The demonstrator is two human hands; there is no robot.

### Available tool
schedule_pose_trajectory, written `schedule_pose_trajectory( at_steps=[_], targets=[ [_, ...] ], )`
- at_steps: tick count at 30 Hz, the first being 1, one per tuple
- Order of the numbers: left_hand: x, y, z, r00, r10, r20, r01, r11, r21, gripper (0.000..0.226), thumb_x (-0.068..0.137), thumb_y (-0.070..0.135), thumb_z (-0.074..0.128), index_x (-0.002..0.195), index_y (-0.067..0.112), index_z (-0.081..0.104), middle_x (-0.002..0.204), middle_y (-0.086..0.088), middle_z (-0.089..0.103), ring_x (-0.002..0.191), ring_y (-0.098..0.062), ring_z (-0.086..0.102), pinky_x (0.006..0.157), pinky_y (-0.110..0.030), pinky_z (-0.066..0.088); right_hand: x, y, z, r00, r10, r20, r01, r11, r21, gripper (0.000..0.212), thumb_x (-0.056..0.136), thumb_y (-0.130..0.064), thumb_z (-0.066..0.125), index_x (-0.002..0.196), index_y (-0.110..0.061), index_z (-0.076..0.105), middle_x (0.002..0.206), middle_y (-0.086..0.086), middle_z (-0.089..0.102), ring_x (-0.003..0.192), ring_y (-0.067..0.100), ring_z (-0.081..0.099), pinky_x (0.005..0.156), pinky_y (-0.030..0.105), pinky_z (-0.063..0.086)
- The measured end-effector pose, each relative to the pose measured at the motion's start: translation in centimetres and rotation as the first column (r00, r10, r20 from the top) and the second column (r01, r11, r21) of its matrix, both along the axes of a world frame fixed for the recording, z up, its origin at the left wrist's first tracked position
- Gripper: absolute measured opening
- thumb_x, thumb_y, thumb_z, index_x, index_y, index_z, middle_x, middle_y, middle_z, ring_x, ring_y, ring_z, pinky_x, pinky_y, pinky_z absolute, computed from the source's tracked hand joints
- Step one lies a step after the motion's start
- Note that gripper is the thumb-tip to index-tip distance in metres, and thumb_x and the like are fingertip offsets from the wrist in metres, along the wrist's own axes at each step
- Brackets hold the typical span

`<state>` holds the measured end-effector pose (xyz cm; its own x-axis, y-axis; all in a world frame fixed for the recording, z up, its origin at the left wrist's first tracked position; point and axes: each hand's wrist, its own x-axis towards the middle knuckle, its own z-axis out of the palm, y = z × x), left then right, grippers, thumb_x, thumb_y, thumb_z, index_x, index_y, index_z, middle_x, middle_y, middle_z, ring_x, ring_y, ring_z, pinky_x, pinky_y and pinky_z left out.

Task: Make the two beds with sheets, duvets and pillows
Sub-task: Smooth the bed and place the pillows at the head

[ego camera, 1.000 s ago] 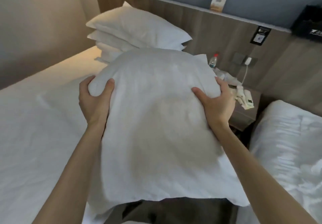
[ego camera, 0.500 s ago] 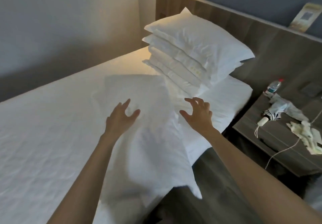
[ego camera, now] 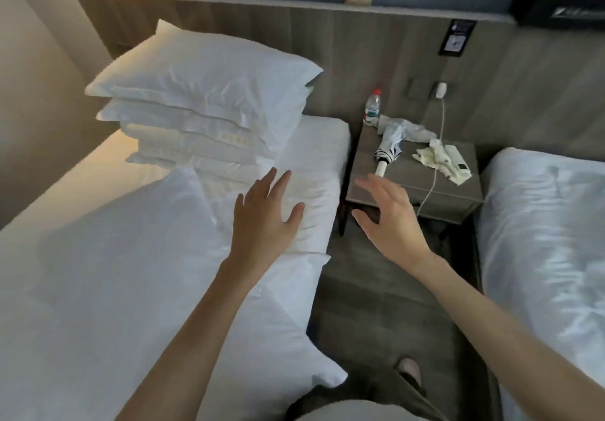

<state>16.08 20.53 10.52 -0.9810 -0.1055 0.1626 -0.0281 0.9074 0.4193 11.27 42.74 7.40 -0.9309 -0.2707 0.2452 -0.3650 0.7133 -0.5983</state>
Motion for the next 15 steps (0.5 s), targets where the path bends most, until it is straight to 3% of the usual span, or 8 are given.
schedule_pose_trajectory(
  at_steps=[5,12,15],
  targets=[
    [-7.2,10.8,-0.4,0.969,-0.246,-0.024,0.246,0.969,-0.018,0.058,0.095,0.044,0.052,0.147,0.021,0.04,0.154,-0.004,0.036,0.139,-0.025,0.038,0.111,-0.049,0.035,-2.0,10.9,-0.7,0.969,-0.245,0.008,0.245,0.969,0.017,0.054,0.088,-0.023,0.069,0.139,-0.022,0.049,0.146,0.0,0.044,0.135,0.023,0.036,0.111,0.041,0.035],
    [-16.4,29.2,-2.5,0.85,-0.526,0.006,0.526,0.85,0.024,0.059,0.094,0.039,0.056,0.147,0.02,0.039,0.154,-0.002,0.036,0.14,-0.022,0.035,0.111,-0.046,0.035,-5.7,27.8,-2.6,0.859,-0.507,0.069,0.505,0.862,0.054,0.055,0.091,-0.024,0.063,0.143,-0.023,0.044,0.15,-0.002,0.038,0.138,0.022,0.031,0.113,0.039,0.029],
    [-20.2,37.0,-3.2,0.8,-0.6,-0.007,0.6,0.8,-0.011,0.057,0.093,0.038,0.058,0.145,0.018,0.044,0.151,-0.003,0.041,0.138,-0.024,0.039,0.11,-0.045,0.035,-6.8,34.9,-2.9,0.81,-0.581,0.081,0.575,0.813,0.091,0.056,0.092,-0.026,0.062,0.144,-0.024,0.042,0.152,-0.002,0.035,0.14,0.022,0.028,0.113,0.044,0.03]
  ],
)
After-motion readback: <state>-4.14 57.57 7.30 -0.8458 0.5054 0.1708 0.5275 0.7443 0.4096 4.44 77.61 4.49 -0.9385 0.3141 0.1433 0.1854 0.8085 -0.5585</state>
